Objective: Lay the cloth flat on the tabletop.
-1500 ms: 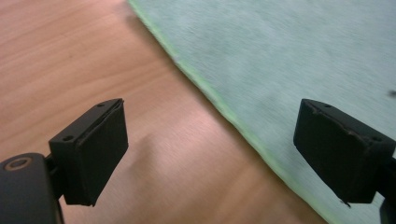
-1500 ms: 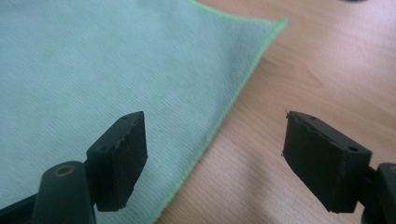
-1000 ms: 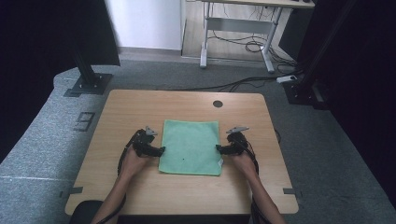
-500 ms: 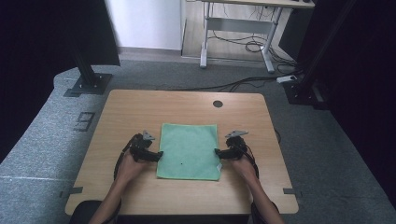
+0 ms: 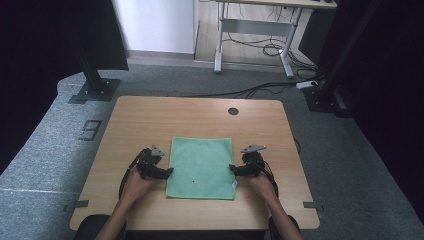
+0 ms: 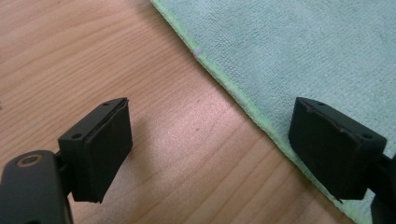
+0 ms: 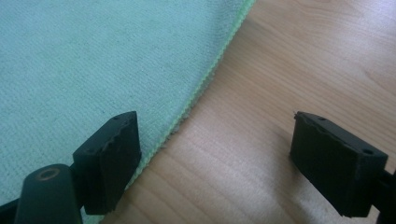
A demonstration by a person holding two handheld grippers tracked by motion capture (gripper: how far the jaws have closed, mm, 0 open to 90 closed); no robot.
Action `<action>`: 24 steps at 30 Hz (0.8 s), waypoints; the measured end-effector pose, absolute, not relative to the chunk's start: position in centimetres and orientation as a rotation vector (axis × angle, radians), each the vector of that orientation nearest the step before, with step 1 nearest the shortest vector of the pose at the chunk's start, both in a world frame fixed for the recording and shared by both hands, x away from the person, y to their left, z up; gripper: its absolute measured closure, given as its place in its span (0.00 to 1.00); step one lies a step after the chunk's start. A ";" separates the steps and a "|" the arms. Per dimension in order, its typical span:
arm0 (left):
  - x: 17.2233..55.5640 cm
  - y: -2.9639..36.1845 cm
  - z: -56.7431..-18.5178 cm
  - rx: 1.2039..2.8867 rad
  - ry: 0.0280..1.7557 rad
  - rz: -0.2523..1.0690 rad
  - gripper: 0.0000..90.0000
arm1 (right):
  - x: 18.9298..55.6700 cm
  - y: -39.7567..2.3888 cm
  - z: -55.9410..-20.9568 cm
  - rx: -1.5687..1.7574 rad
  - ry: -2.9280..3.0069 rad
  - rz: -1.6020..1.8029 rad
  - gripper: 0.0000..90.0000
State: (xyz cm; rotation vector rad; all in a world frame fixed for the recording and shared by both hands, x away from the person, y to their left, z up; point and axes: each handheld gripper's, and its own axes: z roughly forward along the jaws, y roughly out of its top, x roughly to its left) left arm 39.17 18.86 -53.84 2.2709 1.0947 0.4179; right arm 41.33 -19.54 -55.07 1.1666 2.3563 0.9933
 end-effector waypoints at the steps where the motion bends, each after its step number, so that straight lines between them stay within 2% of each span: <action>1: 39.2 18.9 -53.9 2.267 1.098 0.414 0.15 | 41.3 -19.5 -55.1 1.166 2.356 0.992 0.17; 9: 38.6 19.0 -53.0 2.249 1.066 0.413 0.12 | 41.0 -19.5 -54.6 1.136 2.378 0.994 0.22; 14: 37.4 19.9 -52.1 2.228 1.032 0.409 0.10 | 40.3 -20.1 -53.9 1.137 2.364 1.039 0.20; 24: 35.7 22.7 -52.9 2.236 1.060 0.378 0.06 | 38.5 -23.1 -54.3 1.184 2.370 0.986 0.14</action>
